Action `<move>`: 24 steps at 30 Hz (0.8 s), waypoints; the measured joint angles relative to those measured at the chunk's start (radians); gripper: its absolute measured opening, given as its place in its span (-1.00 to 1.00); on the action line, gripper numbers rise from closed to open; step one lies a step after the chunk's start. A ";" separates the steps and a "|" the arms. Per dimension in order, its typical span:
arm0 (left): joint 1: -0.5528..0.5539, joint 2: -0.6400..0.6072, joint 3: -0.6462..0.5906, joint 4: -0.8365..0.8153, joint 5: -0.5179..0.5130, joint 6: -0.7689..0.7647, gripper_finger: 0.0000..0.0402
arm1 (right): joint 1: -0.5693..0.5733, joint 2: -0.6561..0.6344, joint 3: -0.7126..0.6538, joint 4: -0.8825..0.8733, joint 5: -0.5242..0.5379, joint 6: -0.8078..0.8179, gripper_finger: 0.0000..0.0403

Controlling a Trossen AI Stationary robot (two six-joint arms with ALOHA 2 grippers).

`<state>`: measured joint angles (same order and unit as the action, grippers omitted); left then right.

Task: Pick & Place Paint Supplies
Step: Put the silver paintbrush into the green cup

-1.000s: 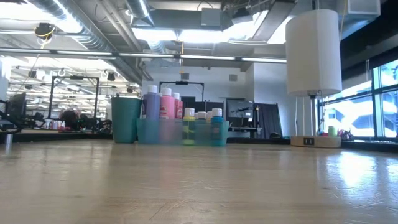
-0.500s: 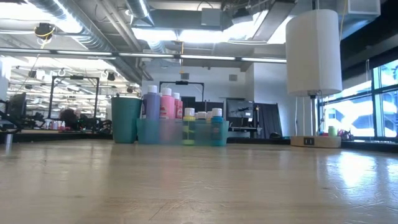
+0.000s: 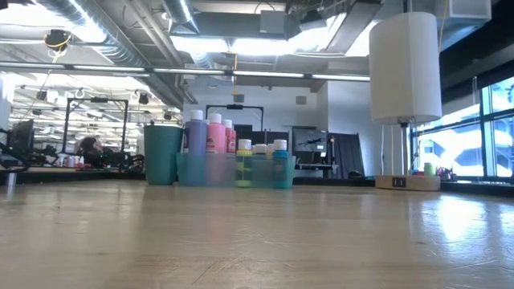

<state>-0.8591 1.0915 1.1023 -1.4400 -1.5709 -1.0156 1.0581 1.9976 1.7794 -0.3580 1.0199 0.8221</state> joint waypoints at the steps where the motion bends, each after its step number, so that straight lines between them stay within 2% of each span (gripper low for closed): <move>1: -0.021 -0.002 0.000 0.004 -0.007 0.015 -0.94 | -0.007 0.000 0.000 0.000 -0.005 0.000 -0.28; 6: -0.093 0.017 0.000 0.116 -0.024 0.145 -0.94 | -0.038 0.000 0.000 -0.004 -0.051 0.000 -0.28; 11: -0.079 0.067 0.000 0.298 -0.022 0.289 -0.94 | -0.055 0.000 0.000 -0.002 -0.105 -0.001 -0.28; 15: -0.067 0.101 0.000 0.401 -0.007 0.421 -0.94 | -0.045 0.000 0.000 0.004 -0.108 -0.001 -0.28; 20: -0.074 0.123 0.000 0.636 0.117 0.604 -0.94 | -0.013 0.000 0.000 0.004 -0.107 -0.001 -0.28; 24: -0.068 0.124 0.000 0.830 0.264 0.790 -0.94 | 0.003 0.000 0.000 0.004 -0.087 -0.001 -0.28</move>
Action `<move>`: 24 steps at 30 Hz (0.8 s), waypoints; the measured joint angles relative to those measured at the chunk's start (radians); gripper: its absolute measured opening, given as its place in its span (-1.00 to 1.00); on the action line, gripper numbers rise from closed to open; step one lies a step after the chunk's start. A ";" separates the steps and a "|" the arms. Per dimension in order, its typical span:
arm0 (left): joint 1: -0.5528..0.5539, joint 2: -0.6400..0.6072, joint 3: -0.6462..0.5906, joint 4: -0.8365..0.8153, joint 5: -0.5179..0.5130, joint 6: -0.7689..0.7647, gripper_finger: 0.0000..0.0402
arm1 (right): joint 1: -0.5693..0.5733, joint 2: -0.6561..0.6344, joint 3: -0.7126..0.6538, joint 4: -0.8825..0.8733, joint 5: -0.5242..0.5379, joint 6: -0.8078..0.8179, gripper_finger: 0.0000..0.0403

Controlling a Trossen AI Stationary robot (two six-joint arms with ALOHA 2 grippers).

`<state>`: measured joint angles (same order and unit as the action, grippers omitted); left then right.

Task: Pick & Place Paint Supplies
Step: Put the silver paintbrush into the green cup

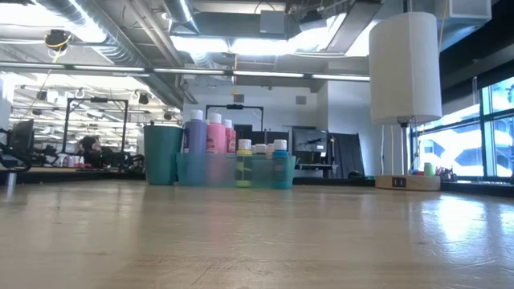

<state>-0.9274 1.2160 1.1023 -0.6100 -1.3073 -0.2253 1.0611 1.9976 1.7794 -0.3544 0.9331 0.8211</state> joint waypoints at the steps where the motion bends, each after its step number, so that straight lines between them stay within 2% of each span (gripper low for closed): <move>1: 0.008 0.000 0.000 0.048 0.042 0.034 -0.94 | 0.003 0.000 0.000 0.000 0.011 0.000 -0.28; 6: 0.039 0.002 0.000 0.266 0.271 0.217 -0.94 | 0.010 0.000 0.000 0.002 0.016 0.000 -0.28; 13: 0.119 0.011 0.000 0.488 0.490 0.415 -0.94 | 0.009 0.032 0.000 0.052 0.024 -0.027 -0.28; 17: 0.198 0.011 0.000 0.576 0.540 0.464 -0.94 | 0.014 0.034 0.000 0.053 0.024 -0.025 -0.28; 22: 0.327 0.011 -0.002 0.645 0.672 0.465 -0.94 | 0.024 0.034 0.000 0.054 0.025 -0.026 -0.28; 24: 0.372 0.010 -0.038 0.742 0.704 0.478 -0.94 | 0.027 0.035 0.000 0.053 0.025 -0.025 -0.28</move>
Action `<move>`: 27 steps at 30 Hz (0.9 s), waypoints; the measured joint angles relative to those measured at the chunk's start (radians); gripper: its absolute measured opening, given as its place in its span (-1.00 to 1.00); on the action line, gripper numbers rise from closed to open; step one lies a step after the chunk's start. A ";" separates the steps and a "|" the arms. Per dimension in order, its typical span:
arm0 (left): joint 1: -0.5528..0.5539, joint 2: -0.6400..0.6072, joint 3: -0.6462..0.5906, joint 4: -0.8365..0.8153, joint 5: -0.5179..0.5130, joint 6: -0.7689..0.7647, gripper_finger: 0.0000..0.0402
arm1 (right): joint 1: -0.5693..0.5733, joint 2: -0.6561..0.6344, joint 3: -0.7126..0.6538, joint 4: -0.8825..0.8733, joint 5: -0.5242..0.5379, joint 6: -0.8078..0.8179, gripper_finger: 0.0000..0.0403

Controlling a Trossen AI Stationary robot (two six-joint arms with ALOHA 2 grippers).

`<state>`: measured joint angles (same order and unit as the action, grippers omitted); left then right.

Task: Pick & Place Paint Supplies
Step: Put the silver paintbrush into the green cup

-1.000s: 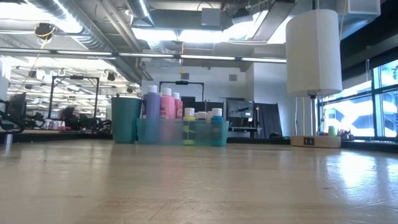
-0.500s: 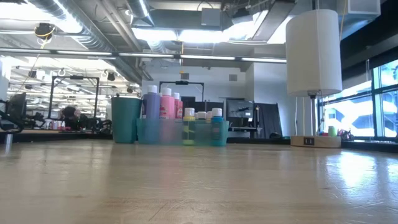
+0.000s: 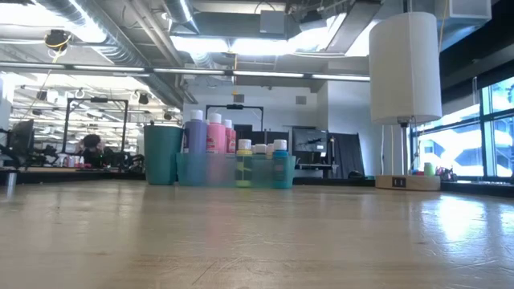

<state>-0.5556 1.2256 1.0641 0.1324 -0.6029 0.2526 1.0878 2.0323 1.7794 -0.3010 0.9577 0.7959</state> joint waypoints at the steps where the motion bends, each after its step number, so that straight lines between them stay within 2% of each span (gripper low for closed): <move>1: 0.022 0.000 -0.028 0.060 0.014 0.015 -0.94 | 0.001 0.000 0.000 0.000 0.000 0.000 -0.28; 6: 0.107 -0.005 -0.179 0.366 0.040 0.080 -0.94 | 0.002 0.000 0.000 0.013 0.002 0.000 -0.28; 12: 0.205 -0.022 -0.309 0.553 0.016 0.092 -0.94 | 0.003 0.000 0.000 0.037 0.003 0.000 -0.28; 27: 0.395 -0.296 -0.584 0.612 0.014 0.066 -0.94 | 0.002 0.000 0.000 0.020 0.004 0.000 -0.28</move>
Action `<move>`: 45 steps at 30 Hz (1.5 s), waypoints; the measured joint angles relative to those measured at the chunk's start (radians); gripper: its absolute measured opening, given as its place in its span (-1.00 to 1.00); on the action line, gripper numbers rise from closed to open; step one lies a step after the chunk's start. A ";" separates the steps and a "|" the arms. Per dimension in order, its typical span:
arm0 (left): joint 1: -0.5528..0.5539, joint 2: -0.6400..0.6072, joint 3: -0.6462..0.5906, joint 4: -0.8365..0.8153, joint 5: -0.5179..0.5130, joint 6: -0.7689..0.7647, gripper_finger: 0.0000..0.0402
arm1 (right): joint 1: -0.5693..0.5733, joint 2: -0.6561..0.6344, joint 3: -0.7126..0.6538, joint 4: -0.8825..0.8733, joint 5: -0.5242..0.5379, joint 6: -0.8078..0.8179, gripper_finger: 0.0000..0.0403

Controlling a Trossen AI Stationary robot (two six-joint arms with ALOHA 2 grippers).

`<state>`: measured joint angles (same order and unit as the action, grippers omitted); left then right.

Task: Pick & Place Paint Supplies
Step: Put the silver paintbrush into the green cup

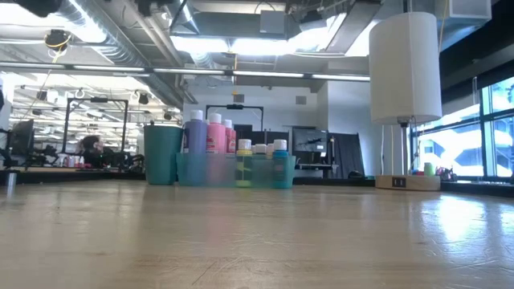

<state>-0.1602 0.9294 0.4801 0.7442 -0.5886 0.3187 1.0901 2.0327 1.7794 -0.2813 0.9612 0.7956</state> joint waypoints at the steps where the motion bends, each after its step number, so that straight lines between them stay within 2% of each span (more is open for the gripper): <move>1: 0.016 -0.013 -0.014 0.001 0.000 -0.004 -0.94 | 0.000 0.000 0.000 -0.002 0.003 0.000 -0.28; 6: 0.111 -0.022 -0.086 0.056 -0.042 -0.063 -0.94 | -0.009 0.000 0.000 -0.007 0.004 -0.019 -0.28; 14: 0.200 -0.020 -0.294 0.474 0.038 -0.054 -0.94 | -0.028 0.000 0.000 -0.011 0.006 -0.026 -0.28; 17: 0.240 -0.020 -0.346 0.569 0.095 -0.055 -0.94 | -0.030 0.000 0.000 -0.015 0.006 -0.026 -0.28; 32: 0.498 0.084 -0.354 0.562 0.178 -0.169 -0.94 | -0.066 0.000 0.000 -0.038 0.003 -0.026 -0.28; 38: 0.605 0.161 -0.354 0.576 0.281 -0.248 -0.94 | -0.069 0.000 0.000 -0.056 -0.005 -0.026 -0.28; 45: 0.653 0.270 -0.385 0.738 0.300 -0.257 -0.94 | -0.069 0.000 0.000 -0.058 -0.005 -0.026 -0.28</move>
<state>0.4927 1.1998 0.0950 1.4824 -0.2885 0.0616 1.0214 2.0327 1.7794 -0.3397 0.9562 0.7692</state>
